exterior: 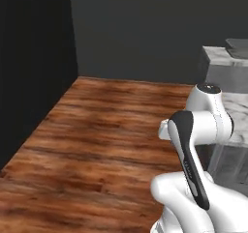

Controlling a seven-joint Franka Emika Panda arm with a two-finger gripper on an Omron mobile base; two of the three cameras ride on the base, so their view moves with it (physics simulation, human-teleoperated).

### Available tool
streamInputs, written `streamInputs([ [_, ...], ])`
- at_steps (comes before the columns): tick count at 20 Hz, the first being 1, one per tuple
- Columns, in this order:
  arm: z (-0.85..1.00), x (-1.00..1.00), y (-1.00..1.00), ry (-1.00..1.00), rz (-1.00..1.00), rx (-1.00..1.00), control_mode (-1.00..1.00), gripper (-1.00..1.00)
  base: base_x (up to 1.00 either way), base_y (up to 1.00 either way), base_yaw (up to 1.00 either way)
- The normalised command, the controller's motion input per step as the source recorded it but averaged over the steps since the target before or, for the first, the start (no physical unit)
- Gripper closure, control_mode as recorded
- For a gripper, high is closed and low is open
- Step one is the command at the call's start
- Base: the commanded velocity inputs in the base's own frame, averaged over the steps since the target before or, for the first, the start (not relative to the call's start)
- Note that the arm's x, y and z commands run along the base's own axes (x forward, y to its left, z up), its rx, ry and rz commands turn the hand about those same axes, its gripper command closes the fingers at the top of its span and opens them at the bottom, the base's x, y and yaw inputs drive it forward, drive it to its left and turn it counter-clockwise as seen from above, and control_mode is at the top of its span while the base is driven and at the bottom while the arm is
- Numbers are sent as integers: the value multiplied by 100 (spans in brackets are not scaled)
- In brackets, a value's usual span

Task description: Place the cold items (mango and lime) from the fridge in one tupperware on the dining counter. Place the warm items (hot dog and kebab skewer) in the stove area in another tupperware.

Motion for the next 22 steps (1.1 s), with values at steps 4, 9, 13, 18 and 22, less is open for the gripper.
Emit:
streamInputs([
  [4, 0, 0, 0, 0, 0, 0, 100, 100, 90, 75, -64],
  [9, 0, 0, 0, 0, 0, 0, 100, 100, 93, 77, -63],
  [13, 0, 0, 0, 0, 0, 0, 100, 100, 96, 78, -63],
  [18, 0, 0, 0, 0, 0, 0, 100, 100, 100, 79, -62],
  [22, 0, 0, 0, 0, 0, 0, 100, 100, 100, 91, -57],
])
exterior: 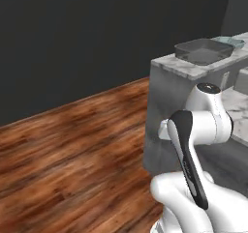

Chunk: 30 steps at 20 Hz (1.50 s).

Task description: Place the cold items (mango and lime) from the fridge in one tupperware on the dining counter. Place the warm items (hot dog and kebab skewer) in the stove area in another tupperware.

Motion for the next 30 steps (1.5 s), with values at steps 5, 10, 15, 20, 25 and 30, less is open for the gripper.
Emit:
streamInputs([
  [5, 0, 0, 0, 0, 0, 0, 100, 100, 100, 100, -51],
  [10, 0, 0, 0, 0, 0, 0, 100, 100, 100, 98, -51],
  [15, 0, 0, 0, 0, 0, 0, 100, 100, 83, 100, -42],
  [20, 0, 0, 0, 0, 0, 0, 100, 100, 78, 100, -39],
  [25, 0, 0, 0, 0, 0, 0, 100, 100, 78, 100, -42],
  [30, 0, 0, 0, 0, 0, 0, 100, 100, 77, 100, -40],
])
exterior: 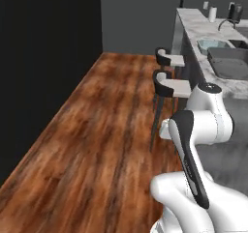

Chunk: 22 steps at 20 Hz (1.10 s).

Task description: Place the cold items (mango and lime) from the fridge in one tupperware on the dining counter. Place the warm items (hot dog and kebab skewer) in the stove area in another tupperware.

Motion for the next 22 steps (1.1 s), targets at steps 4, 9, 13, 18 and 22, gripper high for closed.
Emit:
streamInputs([
  [4, 0, 0, 0, 0, 0, 0, 100, 100, 87, 98, -47],
  [9, 0, 0, 0, 0, 0, 0, 100, 100, 81, 72, -67],
  [13, 0, 0, 0, 0, 0, 0, 100, 100, 74, 91, -59],
  [18, 0, 0, 0, 0, 0, 0, 100, 100, 71, 98, -54],
  [22, 0, 0, 0, 0, 0, 0, 100, 100, 81, 100, -47],
])
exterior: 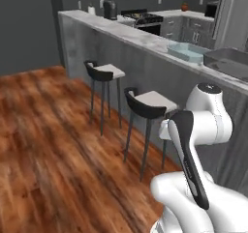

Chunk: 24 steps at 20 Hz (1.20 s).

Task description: Place the cold items (mango and lime) from the fridge in one tupperware on the dining counter. Place the warm items (hot dog and kebab skewer) in the stove area in another tupperware.

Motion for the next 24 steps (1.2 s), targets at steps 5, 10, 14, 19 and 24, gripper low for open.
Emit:
streamInputs([
  [5, 0, 0, 0, 0, 0, 0, 100, 100, 76, 100, -50],
  [10, 0, 0, 0, 0, 0, 0, 100, 100, 69, 84, -63],
  [14, 0, 0, 0, 0, 0, 0, 100, 100, 55, 74, -67],
  [19, 0, 0, 0, 0, 0, 0, 100, 100, 58, 73, -67],
  [24, 0, 0, 0, 0, 0, 0, 100, 100, 54, 67, -70],
])
